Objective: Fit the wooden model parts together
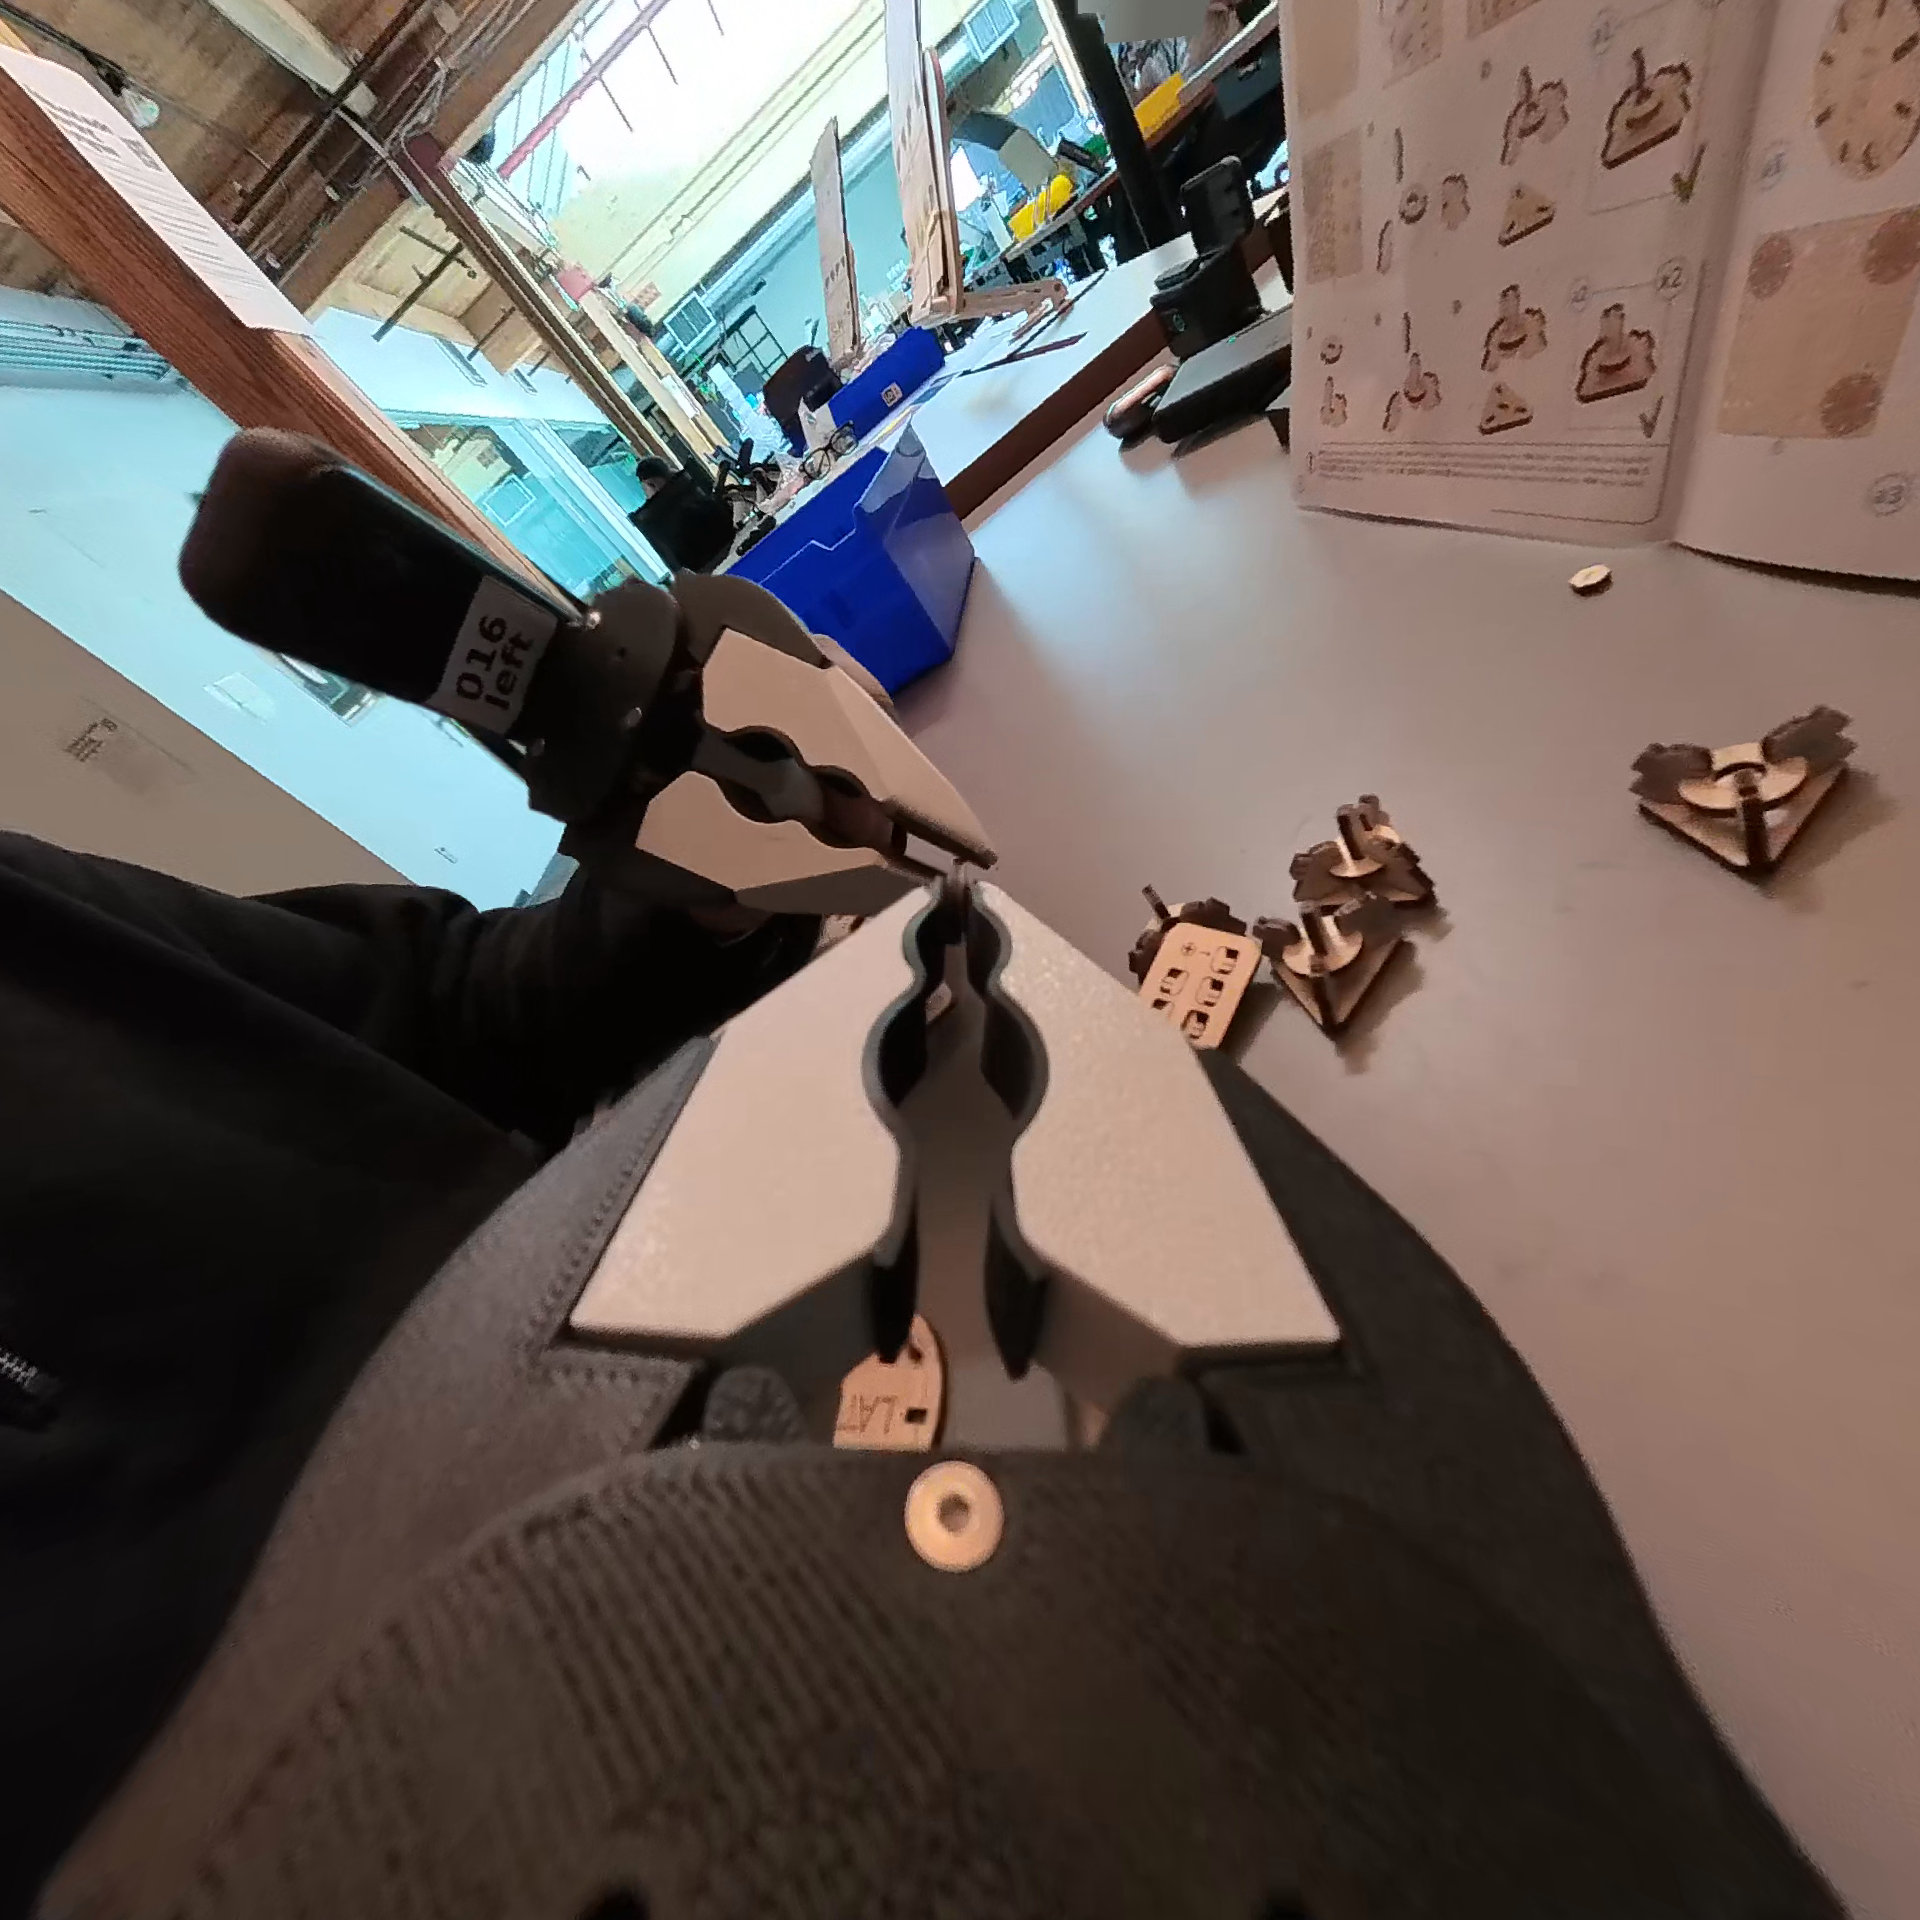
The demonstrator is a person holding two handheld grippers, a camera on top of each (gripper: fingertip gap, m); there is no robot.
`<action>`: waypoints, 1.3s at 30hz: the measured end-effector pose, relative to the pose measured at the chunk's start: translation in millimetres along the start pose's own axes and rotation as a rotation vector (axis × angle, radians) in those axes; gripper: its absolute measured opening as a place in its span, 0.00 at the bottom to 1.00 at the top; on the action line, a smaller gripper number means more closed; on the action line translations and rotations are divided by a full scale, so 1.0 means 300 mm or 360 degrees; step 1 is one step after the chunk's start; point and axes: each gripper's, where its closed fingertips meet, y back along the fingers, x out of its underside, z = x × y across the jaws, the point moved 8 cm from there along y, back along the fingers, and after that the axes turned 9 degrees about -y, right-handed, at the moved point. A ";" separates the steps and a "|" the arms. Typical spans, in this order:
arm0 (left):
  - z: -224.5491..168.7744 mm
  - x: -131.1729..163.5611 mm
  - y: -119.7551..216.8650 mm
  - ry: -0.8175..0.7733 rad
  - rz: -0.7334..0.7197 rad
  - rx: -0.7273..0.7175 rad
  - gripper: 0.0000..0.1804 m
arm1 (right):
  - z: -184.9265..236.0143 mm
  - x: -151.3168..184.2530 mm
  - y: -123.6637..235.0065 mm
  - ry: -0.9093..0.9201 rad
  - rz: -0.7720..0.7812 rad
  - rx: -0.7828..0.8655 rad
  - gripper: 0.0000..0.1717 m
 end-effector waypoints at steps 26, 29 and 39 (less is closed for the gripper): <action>-0.027 0.084 -0.157 0.0470 0.0604 0.0274 0.35 | 0.018 -0.032 0.052 0.0646 0.0167 0.0634 0.00; -0.026 0.087 -0.153 0.0505 0.0614 0.0292 0.31 | 0.013 -0.028 0.050 0.0642 0.0187 0.0636 0.00; -0.031 0.077 -0.135 0.0449 0.0519 0.0259 0.31 | 0.013 -0.001 0.030 0.0731 0.0356 0.0711 0.00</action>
